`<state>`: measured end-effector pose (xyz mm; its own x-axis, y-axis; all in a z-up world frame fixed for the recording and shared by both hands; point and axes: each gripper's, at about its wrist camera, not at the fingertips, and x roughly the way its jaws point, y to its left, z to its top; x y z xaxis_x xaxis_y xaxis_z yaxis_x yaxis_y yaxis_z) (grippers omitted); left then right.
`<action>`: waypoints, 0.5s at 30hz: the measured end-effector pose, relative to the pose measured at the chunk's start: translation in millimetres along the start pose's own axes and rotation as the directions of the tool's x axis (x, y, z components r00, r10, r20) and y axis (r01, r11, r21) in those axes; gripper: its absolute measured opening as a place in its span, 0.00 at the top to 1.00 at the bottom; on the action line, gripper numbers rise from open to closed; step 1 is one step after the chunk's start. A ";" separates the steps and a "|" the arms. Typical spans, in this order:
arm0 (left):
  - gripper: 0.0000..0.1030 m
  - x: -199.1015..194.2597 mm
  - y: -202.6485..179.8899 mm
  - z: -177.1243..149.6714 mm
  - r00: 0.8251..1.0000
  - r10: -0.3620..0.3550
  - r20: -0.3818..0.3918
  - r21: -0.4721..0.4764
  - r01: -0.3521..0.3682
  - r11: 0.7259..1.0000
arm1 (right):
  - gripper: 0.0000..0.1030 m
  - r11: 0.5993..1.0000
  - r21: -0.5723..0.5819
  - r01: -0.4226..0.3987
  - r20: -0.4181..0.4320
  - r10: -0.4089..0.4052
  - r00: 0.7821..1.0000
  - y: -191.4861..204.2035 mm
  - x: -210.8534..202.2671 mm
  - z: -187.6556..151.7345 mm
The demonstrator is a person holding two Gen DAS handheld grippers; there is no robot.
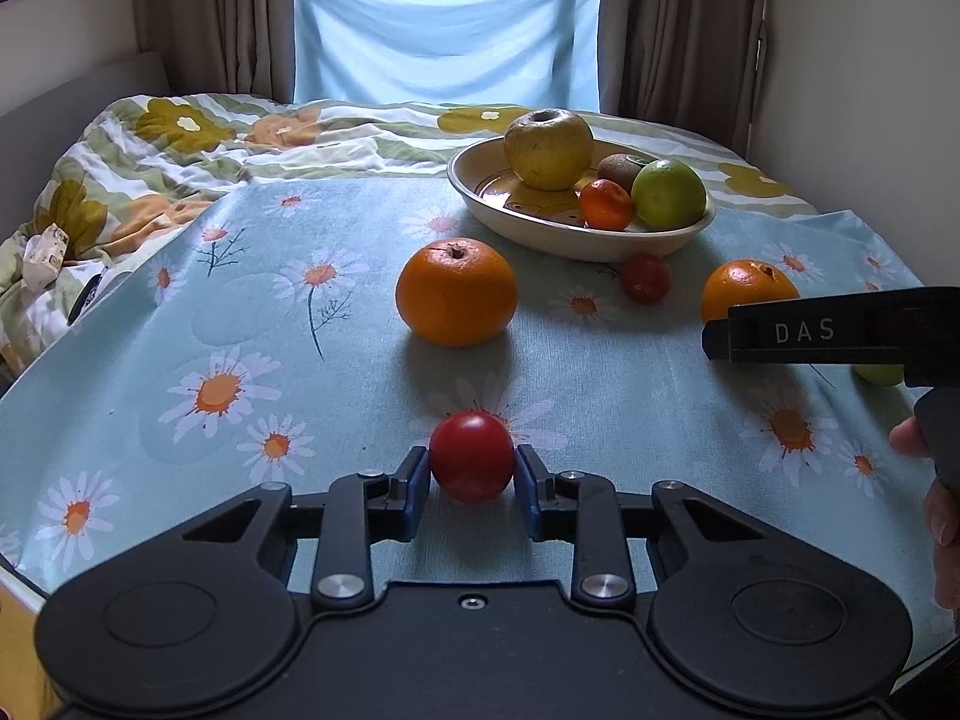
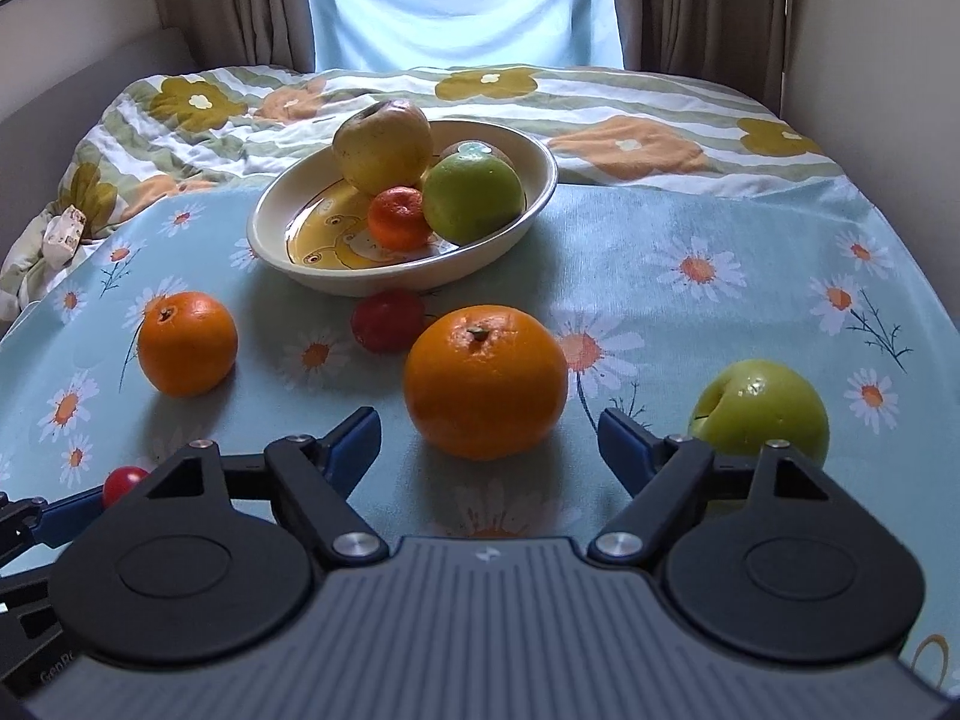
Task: Organize fruits
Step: 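Grasp the red tomato with the left tool while the right tool grasps a large orange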
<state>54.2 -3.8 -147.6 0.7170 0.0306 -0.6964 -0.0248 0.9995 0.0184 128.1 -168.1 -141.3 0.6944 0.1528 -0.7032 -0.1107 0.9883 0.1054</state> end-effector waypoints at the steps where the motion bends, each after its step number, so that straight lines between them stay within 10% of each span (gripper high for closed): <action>1: 0.68 -0.1 0.1 -0.1 1.000 0.000 0.000 -0.001 0.000 1.000 | 0.11 1.000 0.007 -0.005 -0.009 0.005 1.000 -0.6 2.0 1.5; 15: 0.68 0.2 0.4 1.6 1.000 0.009 0.001 -0.023 -0.009 1.000 | 0.20 1.000 0.004 0.005 -0.023 -0.004 1.000 4.4 15.7 15.1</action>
<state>55.5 -3.4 -146.5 0.7178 0.0393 -0.6951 -0.0467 0.9989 0.0082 149.3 -161.3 -141.2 0.6784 0.1482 -0.7196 -0.1049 0.9889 0.1048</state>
